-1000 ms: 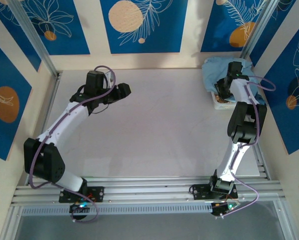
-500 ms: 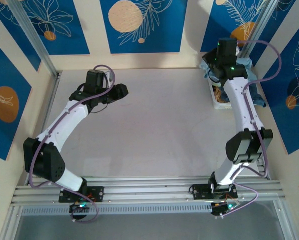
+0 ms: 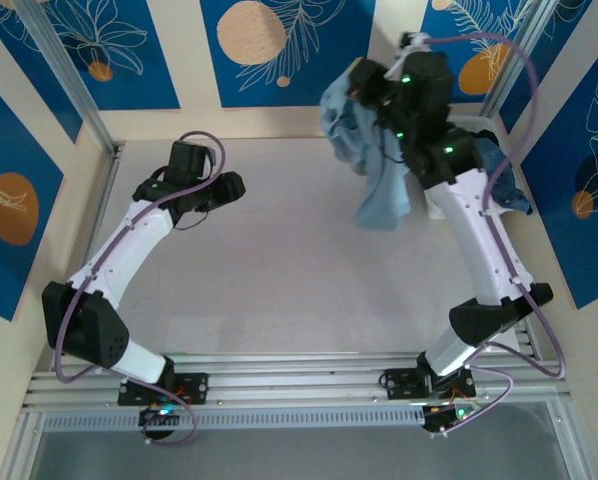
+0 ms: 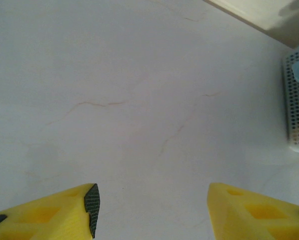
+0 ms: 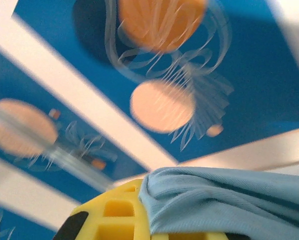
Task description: Fold and stack the t-shirts
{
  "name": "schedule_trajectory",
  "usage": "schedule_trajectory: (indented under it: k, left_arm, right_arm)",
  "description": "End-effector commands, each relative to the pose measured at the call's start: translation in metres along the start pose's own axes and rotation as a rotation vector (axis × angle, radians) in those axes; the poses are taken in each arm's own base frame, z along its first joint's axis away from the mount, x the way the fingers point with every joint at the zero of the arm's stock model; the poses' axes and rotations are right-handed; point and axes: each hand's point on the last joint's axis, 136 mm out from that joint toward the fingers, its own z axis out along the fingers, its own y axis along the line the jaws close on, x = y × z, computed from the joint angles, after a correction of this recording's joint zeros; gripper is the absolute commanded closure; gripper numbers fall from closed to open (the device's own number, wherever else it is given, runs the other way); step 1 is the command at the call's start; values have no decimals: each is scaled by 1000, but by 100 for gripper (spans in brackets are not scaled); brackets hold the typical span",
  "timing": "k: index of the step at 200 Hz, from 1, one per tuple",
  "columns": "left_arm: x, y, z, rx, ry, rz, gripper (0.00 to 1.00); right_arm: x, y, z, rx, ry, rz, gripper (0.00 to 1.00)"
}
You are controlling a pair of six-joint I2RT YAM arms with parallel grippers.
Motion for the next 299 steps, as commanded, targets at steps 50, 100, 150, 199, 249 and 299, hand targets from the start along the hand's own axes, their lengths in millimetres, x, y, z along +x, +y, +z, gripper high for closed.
schedule_trajectory:
  k: [50,100,150,199,249,299]
  left_arm:
    - [6,41,-44,-135,-54,-35,37]
    - [102,46,-14,-18,236,-110,36]
    - [217,91,-13,-222,558,-182,43]
    - [272,83,0,-279,755,-155,41]
    - [297,82,37,-385,807,-115,46]
    - [236,93,45,-531,577,-58,100]
  right_arm:
    - [309,31,94,-79,754,167,99]
    - [343,-11,95,65,935,151,40]
    - [274,-109,53,255,809,176,42]
    - [231,-198,-7,423,734,208,42]
    - [222,-232,-39,503,699,222,43]
    - [218,-272,-51,609,673,211,45]
